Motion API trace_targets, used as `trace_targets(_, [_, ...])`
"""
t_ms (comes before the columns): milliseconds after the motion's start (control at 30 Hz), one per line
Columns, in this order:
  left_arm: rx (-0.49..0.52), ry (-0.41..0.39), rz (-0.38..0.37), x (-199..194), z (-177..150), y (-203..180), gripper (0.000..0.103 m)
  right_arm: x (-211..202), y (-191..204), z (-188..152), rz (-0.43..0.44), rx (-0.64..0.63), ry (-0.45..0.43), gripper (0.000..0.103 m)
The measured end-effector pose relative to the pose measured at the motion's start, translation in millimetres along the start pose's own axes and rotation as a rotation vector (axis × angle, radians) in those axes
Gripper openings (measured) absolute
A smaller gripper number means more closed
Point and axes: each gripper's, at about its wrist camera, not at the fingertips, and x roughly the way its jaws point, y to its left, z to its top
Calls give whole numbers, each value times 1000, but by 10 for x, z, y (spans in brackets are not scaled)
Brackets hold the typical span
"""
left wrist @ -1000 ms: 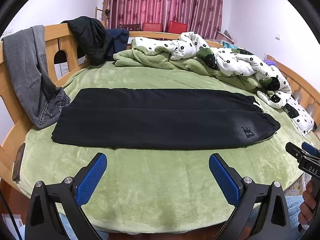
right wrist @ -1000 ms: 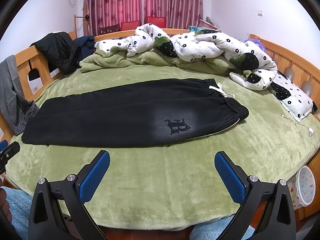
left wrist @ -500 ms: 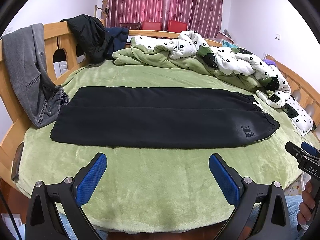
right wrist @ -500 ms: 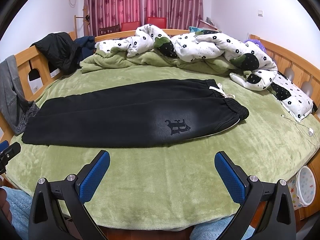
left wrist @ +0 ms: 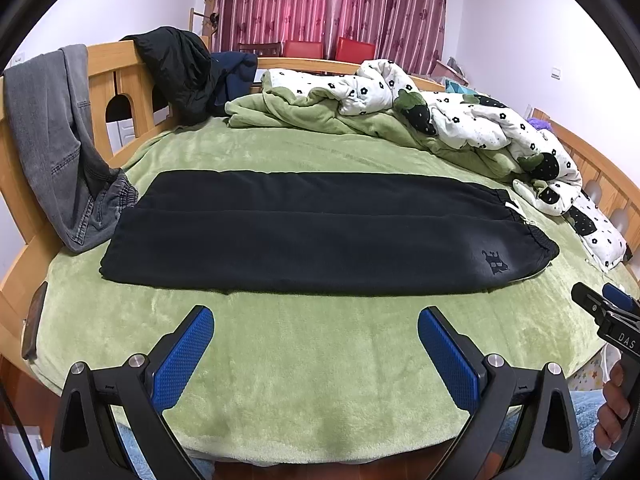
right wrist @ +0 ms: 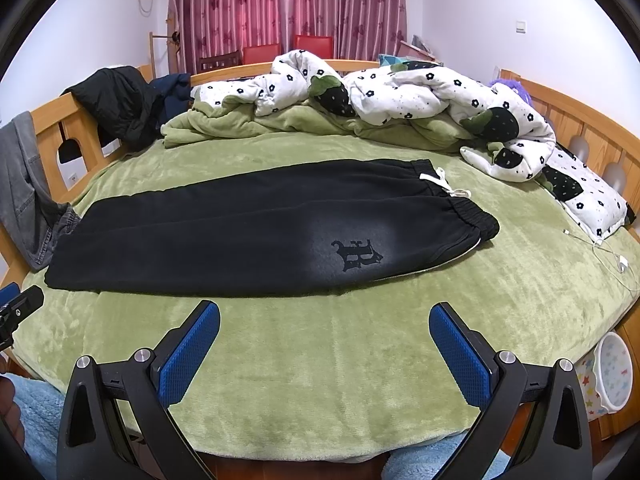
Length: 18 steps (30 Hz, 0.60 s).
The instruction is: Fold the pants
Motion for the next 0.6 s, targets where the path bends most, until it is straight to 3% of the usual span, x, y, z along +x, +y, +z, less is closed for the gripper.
trace_targets(600, [-7,-1,-14,0,-31,12,103,-4,1,2,0,0,-2,102])
